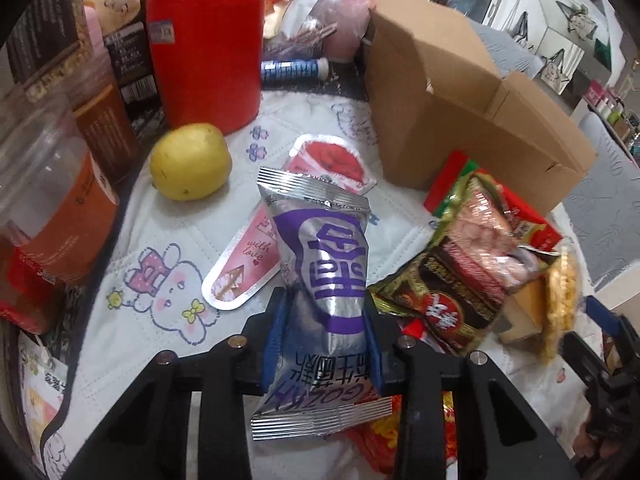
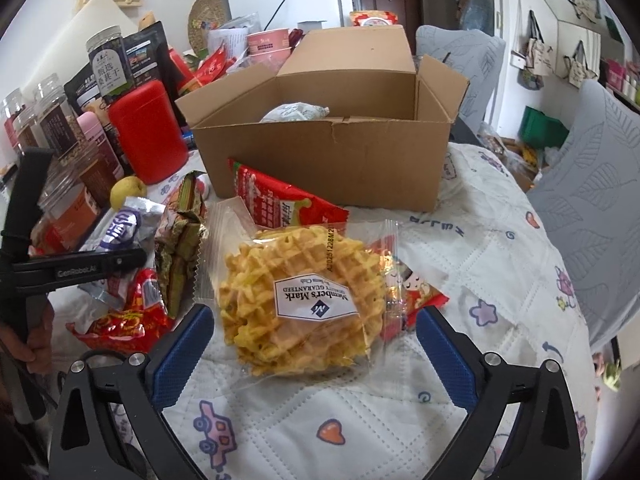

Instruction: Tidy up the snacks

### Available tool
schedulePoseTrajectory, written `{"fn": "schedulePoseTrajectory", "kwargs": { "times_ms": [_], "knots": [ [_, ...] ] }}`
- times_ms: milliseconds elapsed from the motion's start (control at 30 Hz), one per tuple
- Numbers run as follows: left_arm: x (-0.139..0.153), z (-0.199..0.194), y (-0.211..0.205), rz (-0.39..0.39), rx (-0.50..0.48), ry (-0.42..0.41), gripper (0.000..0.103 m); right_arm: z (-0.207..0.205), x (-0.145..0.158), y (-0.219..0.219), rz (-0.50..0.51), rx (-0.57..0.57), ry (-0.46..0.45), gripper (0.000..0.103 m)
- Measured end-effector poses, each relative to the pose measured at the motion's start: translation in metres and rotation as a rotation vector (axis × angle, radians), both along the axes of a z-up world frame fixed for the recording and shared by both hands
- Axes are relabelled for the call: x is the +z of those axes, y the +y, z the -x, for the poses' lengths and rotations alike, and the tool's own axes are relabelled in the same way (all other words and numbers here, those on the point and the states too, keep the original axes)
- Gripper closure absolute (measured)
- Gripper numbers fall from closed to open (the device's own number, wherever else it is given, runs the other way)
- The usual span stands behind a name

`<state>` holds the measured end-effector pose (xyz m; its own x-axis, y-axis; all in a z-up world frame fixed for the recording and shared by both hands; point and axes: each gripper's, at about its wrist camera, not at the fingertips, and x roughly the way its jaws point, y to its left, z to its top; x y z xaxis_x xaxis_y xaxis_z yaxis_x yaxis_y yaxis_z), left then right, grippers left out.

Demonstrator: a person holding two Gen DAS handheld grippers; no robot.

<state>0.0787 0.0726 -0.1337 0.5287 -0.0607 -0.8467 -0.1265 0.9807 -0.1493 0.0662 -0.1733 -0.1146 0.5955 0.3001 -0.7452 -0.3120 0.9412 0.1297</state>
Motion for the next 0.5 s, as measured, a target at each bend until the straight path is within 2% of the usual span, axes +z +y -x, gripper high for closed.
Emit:
{"fn": "schedulePoseTrajectory", "kwargs": {
  "times_ms": [333, 500],
  "knots": [
    [0.045, 0.032, -0.014, 0.036, -0.059, -0.099, 0.069, -0.013, -0.007, -0.002, -0.062, 0.037, 0.04, 0.0],
    [0.05, 0.044, -0.024, 0.06, -0.087, -0.101, 0.069, -0.012, -0.006, -0.001, -0.06, 0.045, 0.031, 0.0]
  ]
}}
